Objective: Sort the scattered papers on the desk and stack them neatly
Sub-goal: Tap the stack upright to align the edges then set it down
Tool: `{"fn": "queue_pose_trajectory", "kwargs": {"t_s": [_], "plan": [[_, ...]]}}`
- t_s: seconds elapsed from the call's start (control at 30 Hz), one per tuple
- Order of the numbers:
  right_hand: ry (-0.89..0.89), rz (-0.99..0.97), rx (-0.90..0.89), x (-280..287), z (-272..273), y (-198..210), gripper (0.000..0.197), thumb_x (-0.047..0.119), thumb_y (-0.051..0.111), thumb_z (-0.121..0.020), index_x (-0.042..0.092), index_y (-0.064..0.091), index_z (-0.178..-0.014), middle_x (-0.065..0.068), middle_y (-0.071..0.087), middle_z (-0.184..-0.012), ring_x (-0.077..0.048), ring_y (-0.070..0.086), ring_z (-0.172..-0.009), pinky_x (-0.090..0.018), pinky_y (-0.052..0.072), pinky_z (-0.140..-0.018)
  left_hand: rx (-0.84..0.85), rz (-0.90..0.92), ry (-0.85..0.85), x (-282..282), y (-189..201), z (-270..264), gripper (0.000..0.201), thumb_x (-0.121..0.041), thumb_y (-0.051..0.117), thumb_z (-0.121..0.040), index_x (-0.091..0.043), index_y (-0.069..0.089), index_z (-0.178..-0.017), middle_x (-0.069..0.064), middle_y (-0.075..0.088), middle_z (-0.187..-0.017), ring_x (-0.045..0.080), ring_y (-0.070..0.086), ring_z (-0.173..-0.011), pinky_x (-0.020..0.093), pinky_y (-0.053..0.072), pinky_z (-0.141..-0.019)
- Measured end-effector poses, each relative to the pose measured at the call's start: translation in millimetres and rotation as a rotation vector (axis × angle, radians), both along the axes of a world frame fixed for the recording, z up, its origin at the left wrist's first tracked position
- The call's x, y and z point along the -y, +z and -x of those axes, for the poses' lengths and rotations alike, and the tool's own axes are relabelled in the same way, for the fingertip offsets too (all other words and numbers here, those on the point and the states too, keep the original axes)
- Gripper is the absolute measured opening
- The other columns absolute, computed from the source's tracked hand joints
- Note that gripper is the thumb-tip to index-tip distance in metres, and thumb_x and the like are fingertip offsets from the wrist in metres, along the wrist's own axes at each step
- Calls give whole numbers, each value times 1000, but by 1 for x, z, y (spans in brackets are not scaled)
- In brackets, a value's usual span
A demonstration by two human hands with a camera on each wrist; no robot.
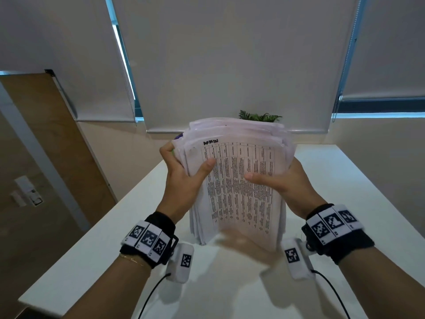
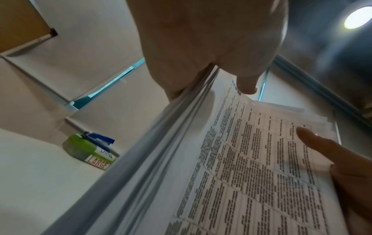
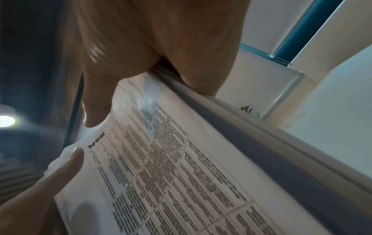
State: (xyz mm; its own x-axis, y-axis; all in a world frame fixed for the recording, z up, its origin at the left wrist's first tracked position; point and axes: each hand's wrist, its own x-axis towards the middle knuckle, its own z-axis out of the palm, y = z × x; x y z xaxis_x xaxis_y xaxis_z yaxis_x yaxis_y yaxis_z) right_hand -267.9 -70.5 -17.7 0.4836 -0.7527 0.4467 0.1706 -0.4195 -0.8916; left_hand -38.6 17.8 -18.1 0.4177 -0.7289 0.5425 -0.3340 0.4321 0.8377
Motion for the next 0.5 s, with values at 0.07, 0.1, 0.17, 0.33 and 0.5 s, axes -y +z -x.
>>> {"fn": "queue_pose_trajectory", "kwargs": {"t_s": [0.07,0.1,0.17,0.33,0.5], "plan": [[20,-9,13,1,1,2,67,11,90,-74,12,60,-134,-8,76,-119,-22,75,-111,-37,63,-87,7,30,-25,-1,3,-2,70,-25,82,-89,-42,25,-126,-6,54,-137,12,70,-116,46,63,-95],[35,-14,12,1,2,3,68,10,89,-74,11,59,-135,-8,76,-120,-23,74,-111,-38,63,-88,-11,37,-53,-1,5,-3,79,-23,85,-87,-43,24,-133,-6,53,-140,14,70,-118,49,62,-96],[66,-22,-13,-1,0,4,65,9,89,-75,11,61,-133,-9,76,-119,-23,74,-111,-38,63,-88,-41,21,-92,0,8,-5,99,-20,90,-82,-45,20,-147,-6,52,-144,17,70,-120,51,61,-97],[-144,7,-4,0,-6,4,50,18,88,-80,18,66,-125,-3,78,-113,-18,77,-103,-46,64,-86,4,114,1,3,16,-9,121,-16,96,-75,-51,14,-155,-1,49,-145,21,72,-116,55,63,-90],[-221,101,247,-7,-9,12,99,7,92,-73,42,36,-147,-7,54,-137,-24,74,-104,-43,66,-72,408,122,238,6,39,-23,89,-53,84,-83,-42,37,-159,-7,52,-139,14,58,-119,38,59,-98]]}}
